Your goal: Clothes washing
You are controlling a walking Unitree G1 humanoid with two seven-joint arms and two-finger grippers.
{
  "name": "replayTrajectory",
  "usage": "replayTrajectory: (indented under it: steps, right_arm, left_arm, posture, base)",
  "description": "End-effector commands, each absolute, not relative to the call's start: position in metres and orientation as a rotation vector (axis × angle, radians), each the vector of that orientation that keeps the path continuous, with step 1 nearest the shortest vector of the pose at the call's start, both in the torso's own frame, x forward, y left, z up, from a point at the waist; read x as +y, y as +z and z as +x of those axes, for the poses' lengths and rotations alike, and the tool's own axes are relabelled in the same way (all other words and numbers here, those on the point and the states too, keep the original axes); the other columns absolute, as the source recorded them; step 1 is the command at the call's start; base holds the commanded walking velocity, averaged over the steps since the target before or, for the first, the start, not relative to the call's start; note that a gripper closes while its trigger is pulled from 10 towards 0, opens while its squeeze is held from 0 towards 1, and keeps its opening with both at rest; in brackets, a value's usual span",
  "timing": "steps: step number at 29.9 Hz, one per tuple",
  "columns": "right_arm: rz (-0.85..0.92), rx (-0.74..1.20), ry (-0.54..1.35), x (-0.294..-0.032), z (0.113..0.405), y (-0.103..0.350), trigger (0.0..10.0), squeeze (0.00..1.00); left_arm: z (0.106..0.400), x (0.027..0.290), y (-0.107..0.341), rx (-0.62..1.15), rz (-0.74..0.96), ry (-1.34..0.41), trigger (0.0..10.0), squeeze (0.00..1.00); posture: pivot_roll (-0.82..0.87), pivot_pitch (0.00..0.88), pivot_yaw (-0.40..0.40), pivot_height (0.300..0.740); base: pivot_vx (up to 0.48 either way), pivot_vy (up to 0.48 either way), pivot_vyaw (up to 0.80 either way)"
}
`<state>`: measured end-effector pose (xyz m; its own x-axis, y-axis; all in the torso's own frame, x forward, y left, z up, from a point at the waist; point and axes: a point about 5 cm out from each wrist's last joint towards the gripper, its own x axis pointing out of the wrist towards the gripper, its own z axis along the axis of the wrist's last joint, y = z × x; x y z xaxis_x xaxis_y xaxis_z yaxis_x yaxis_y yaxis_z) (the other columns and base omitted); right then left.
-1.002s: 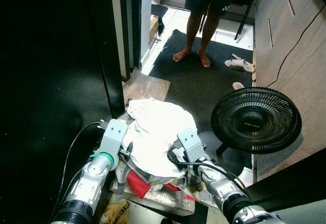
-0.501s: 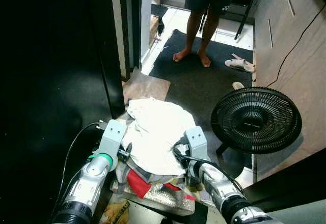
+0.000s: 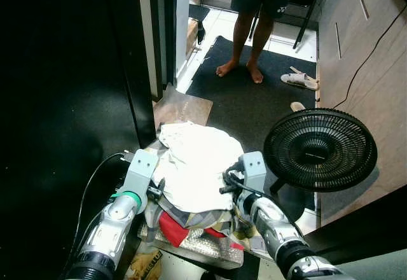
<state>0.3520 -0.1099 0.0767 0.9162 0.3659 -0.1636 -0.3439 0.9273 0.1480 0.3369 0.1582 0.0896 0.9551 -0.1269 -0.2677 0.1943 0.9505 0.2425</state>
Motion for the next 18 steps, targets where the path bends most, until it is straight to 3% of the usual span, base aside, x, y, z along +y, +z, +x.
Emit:
replayTrajectory:
  steps: [1,8,10,12,16,18]
  right_arm:
    - [0.175,0.187,0.354,-0.111,0.352,0.077,0.0,0.0]
    - [0.239,0.109,0.36,-0.112,0.359,0.094,0.0,0.0]
    - [0.253,-0.009,0.335,-0.116,0.368,0.122,0.0,0.0]
    - [0.245,-0.172,0.306,-0.125,0.376,0.162,10.0,0.0]
    - [0.213,-0.311,0.298,-0.133,0.377,0.195,10.0,0.0]
    - [0.102,-0.485,0.263,-0.146,0.373,0.238,10.0,0.0]
  left_arm:
    - [0.331,0.162,0.08,0.297,0.258,-0.148,10.0,0.0]
    - [0.331,0.162,0.08,0.296,0.259,-0.146,10.0,0.0]
    - [0.332,0.163,0.087,0.271,0.239,-0.142,10.0,0.0]
    - [0.331,0.161,0.102,0.218,0.2,-0.144,10.0,0.0]
    - [0.329,0.158,0.116,0.167,0.172,-0.158,10.0,0.0]
    - [0.324,0.153,0.135,0.106,0.153,-0.18,10.0,0.0]
  posture:
    - [0.1,0.239,-0.007,0.74]
    - [0.1,0.231,-0.006,0.74]
    - [0.09,0.217,-0.003,0.74]
    - [0.08,0.207,0.002,0.74]
    - [0.08,0.199,0.005,0.74]
    - [0.07,0.19,0.009,0.74]
  base:
    - [0.0,0.0,0.0]
    - [0.0,0.0,0.0]
    - [0.0,0.0,0.0]
    - [0.0,0.0,0.0]
    - [0.0,0.0,0.0]
    - [0.0,0.0,0.0]
